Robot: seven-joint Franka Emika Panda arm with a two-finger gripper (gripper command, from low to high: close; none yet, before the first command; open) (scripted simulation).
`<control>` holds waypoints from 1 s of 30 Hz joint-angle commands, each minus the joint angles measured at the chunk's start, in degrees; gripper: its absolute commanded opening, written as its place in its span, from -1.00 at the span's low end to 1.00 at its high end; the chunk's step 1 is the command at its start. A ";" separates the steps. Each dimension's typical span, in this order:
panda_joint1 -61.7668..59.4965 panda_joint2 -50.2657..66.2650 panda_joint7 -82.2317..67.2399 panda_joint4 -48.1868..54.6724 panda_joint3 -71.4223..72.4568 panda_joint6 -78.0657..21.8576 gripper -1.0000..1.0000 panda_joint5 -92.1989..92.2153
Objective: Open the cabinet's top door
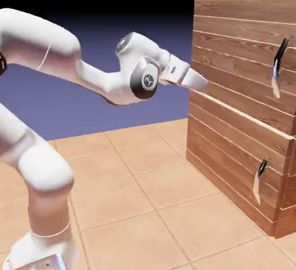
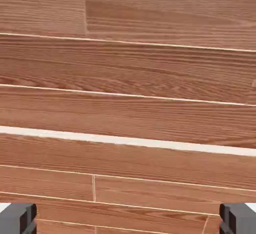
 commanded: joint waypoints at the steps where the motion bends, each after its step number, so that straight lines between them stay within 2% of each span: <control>1: 1.05 -0.18 1.90 0.74 -1.09 -0.02 0.00 -2.50; 30: 31.47 -5.45 56.87 22.12 -32.61 -0.64 0.00 -74.76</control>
